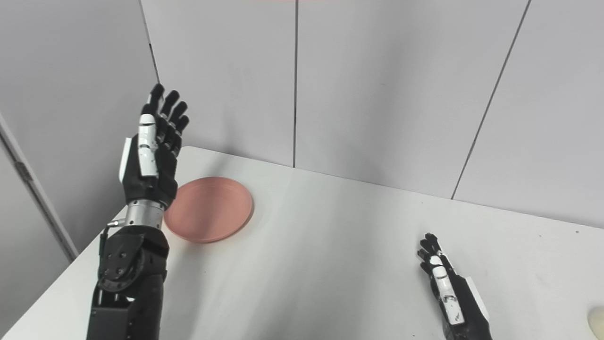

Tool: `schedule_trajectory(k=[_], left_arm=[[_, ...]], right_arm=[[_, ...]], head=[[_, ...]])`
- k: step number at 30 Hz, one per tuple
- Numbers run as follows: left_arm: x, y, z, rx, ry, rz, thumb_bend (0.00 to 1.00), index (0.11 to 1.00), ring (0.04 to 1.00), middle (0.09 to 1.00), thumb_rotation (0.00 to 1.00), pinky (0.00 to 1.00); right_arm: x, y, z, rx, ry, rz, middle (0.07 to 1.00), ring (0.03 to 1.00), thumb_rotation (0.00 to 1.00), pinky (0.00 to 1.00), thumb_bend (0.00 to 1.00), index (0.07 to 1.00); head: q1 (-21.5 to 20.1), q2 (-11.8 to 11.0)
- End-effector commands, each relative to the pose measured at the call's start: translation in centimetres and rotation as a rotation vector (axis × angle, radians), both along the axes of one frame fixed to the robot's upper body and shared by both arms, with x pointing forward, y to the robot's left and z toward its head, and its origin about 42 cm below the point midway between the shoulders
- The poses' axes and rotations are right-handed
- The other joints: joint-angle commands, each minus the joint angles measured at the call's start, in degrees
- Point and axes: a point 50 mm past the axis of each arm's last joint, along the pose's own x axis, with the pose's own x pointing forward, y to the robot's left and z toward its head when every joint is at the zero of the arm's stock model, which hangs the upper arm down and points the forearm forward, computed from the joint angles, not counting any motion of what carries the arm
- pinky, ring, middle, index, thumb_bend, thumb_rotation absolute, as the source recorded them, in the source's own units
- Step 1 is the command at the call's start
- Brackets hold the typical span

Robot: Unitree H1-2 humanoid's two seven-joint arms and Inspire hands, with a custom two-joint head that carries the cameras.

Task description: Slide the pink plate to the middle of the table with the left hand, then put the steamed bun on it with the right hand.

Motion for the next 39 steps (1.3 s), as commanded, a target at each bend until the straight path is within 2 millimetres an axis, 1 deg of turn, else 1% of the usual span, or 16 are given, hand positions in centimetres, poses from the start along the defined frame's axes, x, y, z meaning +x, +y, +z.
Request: schedule_trajectory(k=[1, 5, 7, 10, 12, 20, 23, 26, 30, 35, 39], left_arm=[[0.3, 1.1, 2.0, -0.003, -0.107, 0.027, 0.49, 0.967, 0.954, 0.961, 1.00, 0.98], [0.5, 3.1, 1.4, -0.037, -0.110, 0.064, 0.50, 0.966, 0.955, 0.961, 1.00, 0.98], [0.5, 4.2, 1.2, -0.056, -0.106, 0.087, 0.49, 0.964, 0.950, 0.958, 1.00, 0.98], [0.7, 5.6, 0.6, -0.072, -0.097, 0.115, 0.50, 0.955, 0.943, 0.946, 1.00, 0.96], [0.8, 6.6, 0.1, -0.074, -0.091, 0.124, 0.50, 0.963, 0.949, 0.954, 1.00, 0.97], [1.4, 9.6, -1.4, -0.134, -0.077, 0.161, 0.50, 0.963, 0.962, 0.957, 1.00, 0.99], [1.7, 10.7, -2.3, -0.164, -0.055, 0.165, 0.50, 0.966, 0.962, 0.960, 1.00, 0.98], [2.0, 10.9, -2.9, -0.179, -0.039, 0.167, 0.48, 0.970, 0.955, 0.958, 1.00, 0.97], [2.4, 11.2, -3.8, -0.204, -0.011, 0.167, 0.48, 0.966, 0.953, 0.955, 1.00, 0.98], [3.2, 12.0, -5.5, -0.253, 0.046, 0.169, 0.48, 0.967, 0.950, 0.955, 1.00, 1.00], [3.5, 12.4, -6.5, -0.257, 0.087, 0.164, 0.47, 0.980, 0.950, 0.963, 1.00, 1.00]], right_arm=[[0.1, -1.1, 0.3, -0.020, -0.014, -0.022, 0.970, 0.966, 1.00, 1.00, 0.16, 0.981], [0.1, -1.1, 0.4, -0.020, -0.017, -0.016, 0.978, 0.972, 1.00, 1.00, 0.16, 0.988], [0.1, -1.1, 0.4, -0.022, -0.020, -0.017, 0.973, 0.966, 1.00, 0.99, 0.17, 0.983], [0.1, -1.2, 0.3, -0.021, -0.021, -0.020, 0.976, 0.970, 1.00, 1.00, 0.16, 0.987], [0.1, -1.2, 0.3, -0.018, -0.018, -0.022, 0.979, 0.972, 1.00, 1.00, 0.16, 0.990], [0.2, -1.2, 0.2, -0.015, -0.021, -0.020, 0.975, 0.969, 1.00, 1.00, 0.17, 0.987], [0.1, -1.1, 0.3, -0.015, -0.025, -0.020, 0.969, 0.962, 1.00, 0.99, 0.17, 0.980], [0.1, -1.1, 0.3, -0.012, -0.020, -0.017, 0.978, 0.972, 1.00, 1.00, 0.17, 0.990], [0.1, -1.1, 0.2, -0.020, -0.015, -0.022, 0.976, 0.971, 1.00, 1.00, 0.18, 0.986], [0.1, -1.1, 0.2, -0.028, -0.020, -0.021, 0.972, 0.965, 1.00, 0.99, 0.19, 0.982], [0.1, -1.1, 0.2, -0.022, -0.028, -0.020, 0.968, 0.962, 1.00, 0.99, 0.18, 0.979]], head=[[0.0, 0.0], [0.3, 0.2], [0.4, 0.2], [0.6, 0.2], [0.6, 0.2], [0.6, 0.4], [0.6, 0.2], [0.6, 0.1], [0.6, 0.1], [0.5, 0.2], [0.5, 0.3]])
